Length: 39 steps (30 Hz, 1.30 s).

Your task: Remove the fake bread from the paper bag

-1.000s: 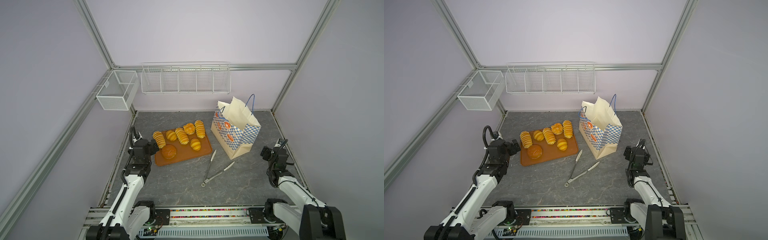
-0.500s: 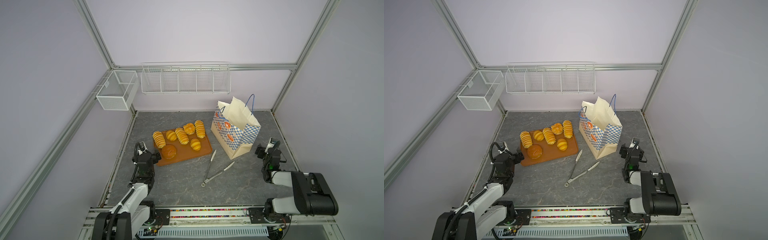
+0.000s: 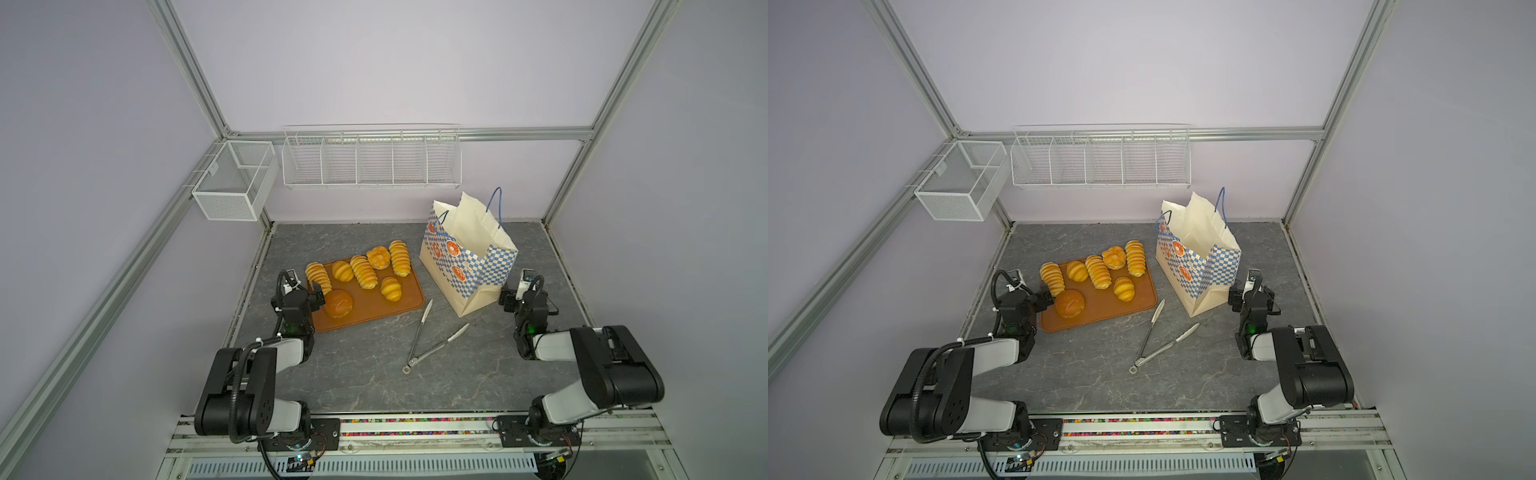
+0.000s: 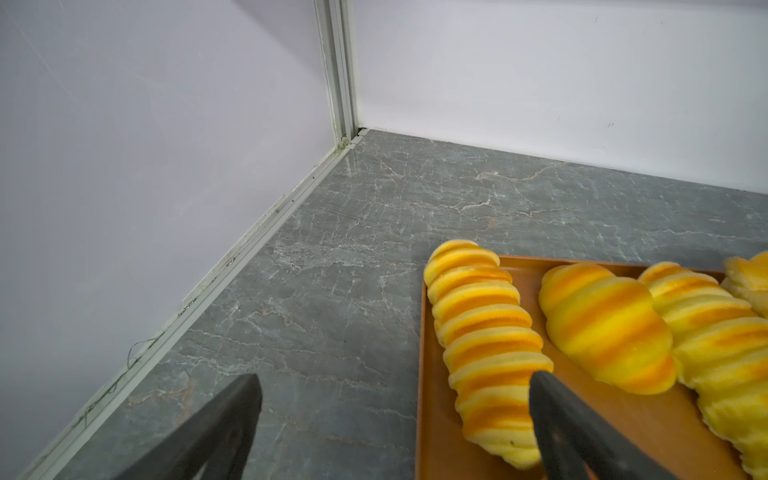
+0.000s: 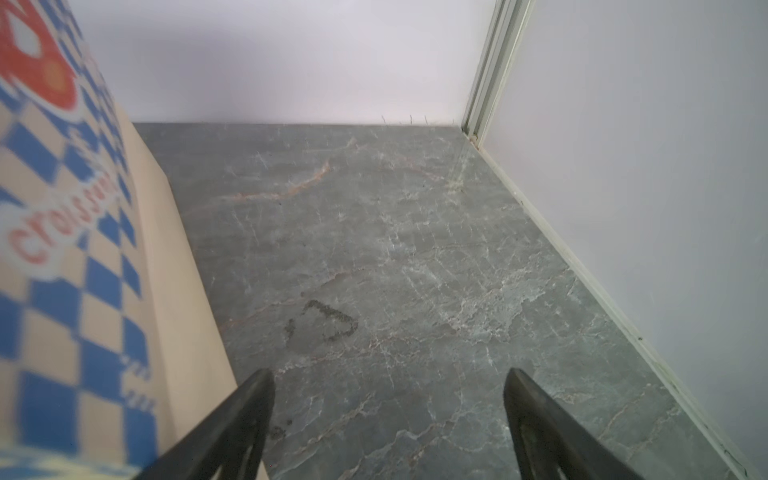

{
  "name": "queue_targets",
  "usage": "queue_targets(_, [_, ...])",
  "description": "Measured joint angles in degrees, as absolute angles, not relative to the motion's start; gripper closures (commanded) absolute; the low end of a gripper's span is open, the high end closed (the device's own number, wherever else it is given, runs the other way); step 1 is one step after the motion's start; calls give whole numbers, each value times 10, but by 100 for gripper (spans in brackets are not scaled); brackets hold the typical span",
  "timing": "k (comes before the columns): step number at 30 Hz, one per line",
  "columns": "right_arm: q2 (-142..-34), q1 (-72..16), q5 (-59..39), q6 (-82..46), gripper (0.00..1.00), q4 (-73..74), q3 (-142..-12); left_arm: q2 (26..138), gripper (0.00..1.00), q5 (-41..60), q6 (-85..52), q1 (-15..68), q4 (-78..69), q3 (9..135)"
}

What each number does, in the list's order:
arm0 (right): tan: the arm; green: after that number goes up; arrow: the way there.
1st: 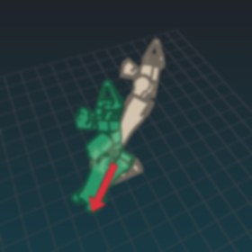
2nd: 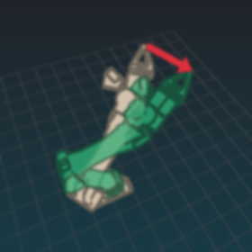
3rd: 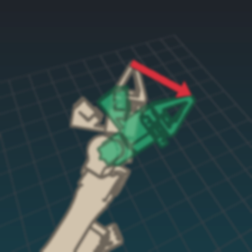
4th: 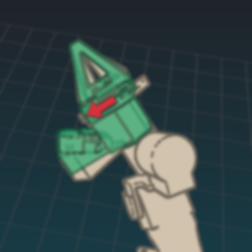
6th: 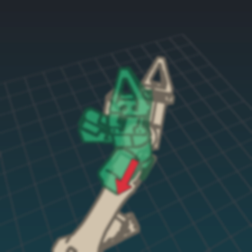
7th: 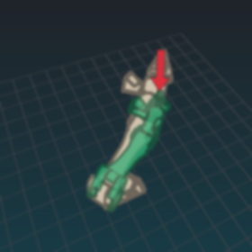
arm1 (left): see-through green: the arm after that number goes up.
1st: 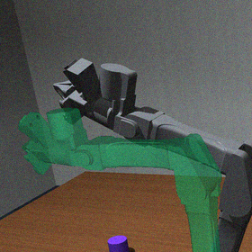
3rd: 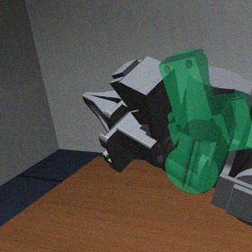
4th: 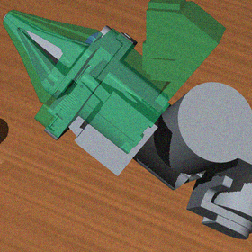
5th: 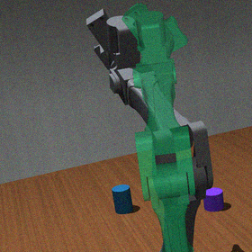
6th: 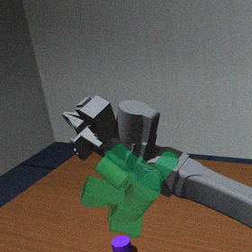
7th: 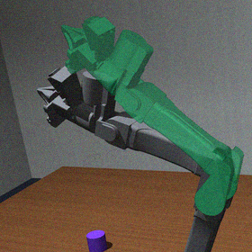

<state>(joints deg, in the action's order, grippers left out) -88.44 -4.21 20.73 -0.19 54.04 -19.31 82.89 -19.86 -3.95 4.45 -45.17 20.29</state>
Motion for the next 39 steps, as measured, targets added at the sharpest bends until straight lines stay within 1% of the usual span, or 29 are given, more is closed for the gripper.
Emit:
queue_targets(2, [-885, -41, 208, -1, 11, 539, -194, 867, 1, -196, -37, 44, -497, 199])
queue_targets(4, [-885, -40, 208, -2, 11, 537, -196, 882, 1, -196, -38, 44, -512, 192])
queue_targets(13, [-885, -37, 208, -1, 11, 536, -197, 883, 1, -213, -39, 44, -528, 204])
queue_targets(39, [-885, -33, 207, -2, 11, 534, -199, 884, 1, -217, -39, 44, -527, 204])
